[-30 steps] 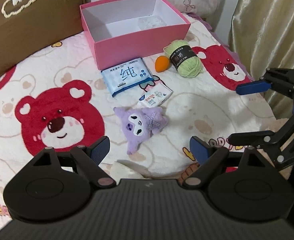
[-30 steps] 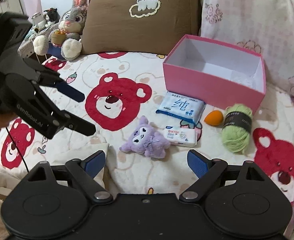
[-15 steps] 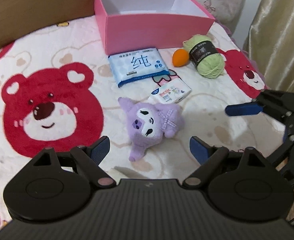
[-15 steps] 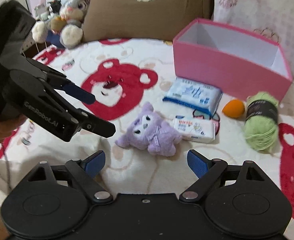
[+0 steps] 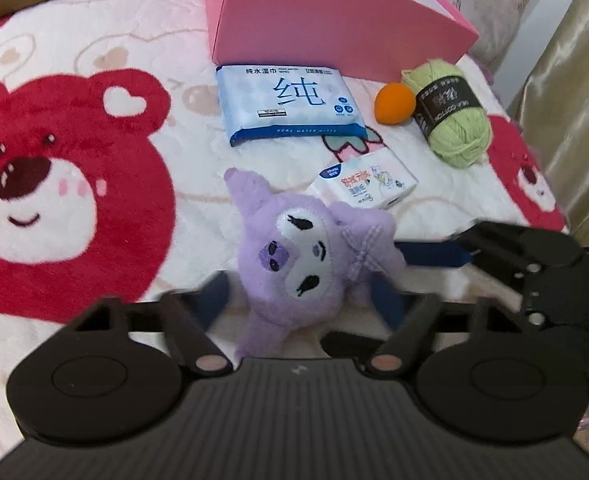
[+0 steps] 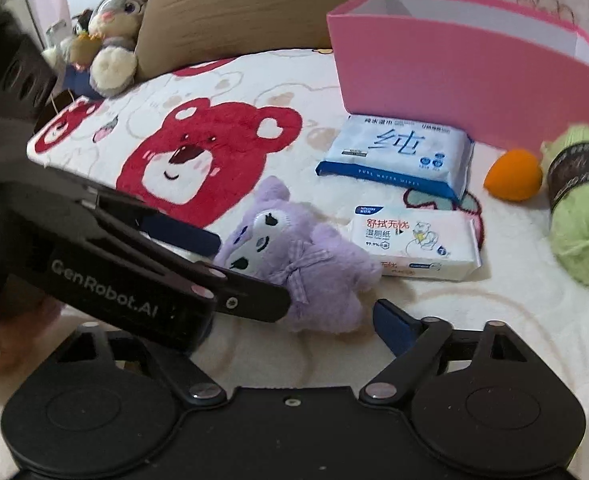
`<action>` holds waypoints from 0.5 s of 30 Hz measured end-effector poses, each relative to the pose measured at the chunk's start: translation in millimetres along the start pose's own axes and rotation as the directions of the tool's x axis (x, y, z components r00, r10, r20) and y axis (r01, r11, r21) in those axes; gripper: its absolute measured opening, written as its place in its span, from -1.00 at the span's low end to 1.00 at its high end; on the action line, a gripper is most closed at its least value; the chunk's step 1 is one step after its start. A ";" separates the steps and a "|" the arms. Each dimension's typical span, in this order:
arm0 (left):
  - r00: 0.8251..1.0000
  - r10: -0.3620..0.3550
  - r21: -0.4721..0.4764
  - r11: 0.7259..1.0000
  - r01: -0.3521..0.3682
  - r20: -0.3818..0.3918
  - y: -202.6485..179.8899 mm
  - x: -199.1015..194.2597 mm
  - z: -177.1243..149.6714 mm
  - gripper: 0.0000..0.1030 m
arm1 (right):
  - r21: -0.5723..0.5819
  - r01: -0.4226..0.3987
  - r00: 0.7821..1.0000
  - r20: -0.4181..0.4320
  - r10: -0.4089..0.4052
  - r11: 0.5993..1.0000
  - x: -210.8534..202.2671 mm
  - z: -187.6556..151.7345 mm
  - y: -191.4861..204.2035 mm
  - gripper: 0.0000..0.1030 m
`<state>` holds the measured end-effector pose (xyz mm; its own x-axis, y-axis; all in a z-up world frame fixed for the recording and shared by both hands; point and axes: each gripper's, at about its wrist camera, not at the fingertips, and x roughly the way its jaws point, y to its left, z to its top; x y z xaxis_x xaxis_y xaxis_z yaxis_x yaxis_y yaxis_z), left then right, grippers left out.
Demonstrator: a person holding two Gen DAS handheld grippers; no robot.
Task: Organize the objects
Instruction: 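Move the left gripper to the purple plush toy and grasp it, then carry the purple plush toy into the pink box with the left gripper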
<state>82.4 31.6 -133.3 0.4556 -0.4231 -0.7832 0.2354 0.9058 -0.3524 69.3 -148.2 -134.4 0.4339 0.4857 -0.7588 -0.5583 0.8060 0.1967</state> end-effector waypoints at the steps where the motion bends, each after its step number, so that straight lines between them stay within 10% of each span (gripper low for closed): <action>1: 1.000 -0.005 -0.012 1.000 0.005 0.009 0.7 -0.4 -1.8 0.03 | 0.006 0.013 1.000 0.001 -0.013 1.000 2.0 -0.2 -1.4 0.31; 15: 0.992 -0.108 -0.024 0.994 0.110 0.072 -13.1 -45.2 8.6 -0.04 | 0.002 0.038 0.997 0.071 -0.038 0.999 -46.5 11.5 8.9 0.25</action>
<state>66.1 38.7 -88.9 0.4877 -0.5192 -0.7018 0.2634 0.8539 -0.4488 52.3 -159.7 -90.2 0.5036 0.4778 -0.7198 -0.5401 0.8244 0.1694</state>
